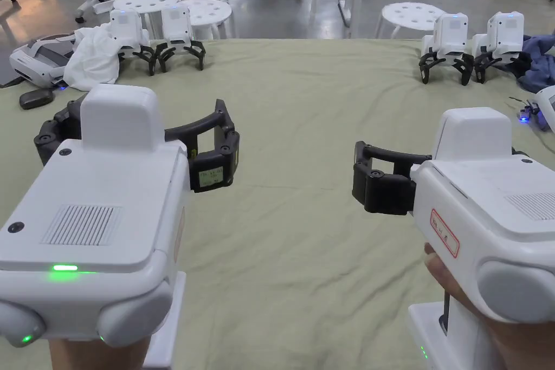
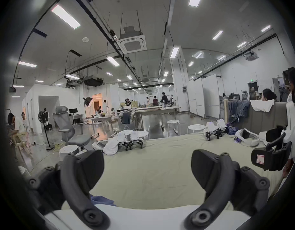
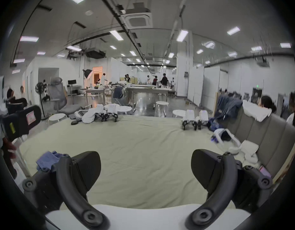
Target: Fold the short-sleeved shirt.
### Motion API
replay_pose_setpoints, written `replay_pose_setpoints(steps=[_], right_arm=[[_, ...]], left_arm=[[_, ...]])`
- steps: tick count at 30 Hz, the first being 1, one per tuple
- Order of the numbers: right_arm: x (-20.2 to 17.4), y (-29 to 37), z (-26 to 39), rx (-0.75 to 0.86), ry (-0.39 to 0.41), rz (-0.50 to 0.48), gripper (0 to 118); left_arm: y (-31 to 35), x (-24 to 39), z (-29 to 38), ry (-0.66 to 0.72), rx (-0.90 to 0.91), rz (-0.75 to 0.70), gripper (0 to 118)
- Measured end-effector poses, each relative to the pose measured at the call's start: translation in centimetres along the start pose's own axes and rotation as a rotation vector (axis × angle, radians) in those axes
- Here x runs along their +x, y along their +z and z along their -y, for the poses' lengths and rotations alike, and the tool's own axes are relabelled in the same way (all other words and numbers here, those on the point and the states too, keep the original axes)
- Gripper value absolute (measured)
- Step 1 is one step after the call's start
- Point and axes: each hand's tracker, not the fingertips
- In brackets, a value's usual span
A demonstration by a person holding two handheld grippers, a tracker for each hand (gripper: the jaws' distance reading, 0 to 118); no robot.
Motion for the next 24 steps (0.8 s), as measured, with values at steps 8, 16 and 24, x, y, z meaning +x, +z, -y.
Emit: replay_pose_setpoints(steps=[8, 16, 24], right_arm=[[-0.8, 0.0, -1.4, 0.042, -0.001, 0.107, 116], [-0.6, 0.9, -2.4, 0.041, -0.054, 0.078, 116], [-0.8, 1.0, -2.8, 0.052, -0.033, 0.04, 116]], left_arm=[[-0.7, 0.8, 0.1, -0.04, -0.009, -0.003, 118], [-0.6, 1.3, 0.4, -0.064, -0.038, 0.012, 118], [-0.5, 1.1, 0.1, -0.056, -0.026, -0.001, 118]])
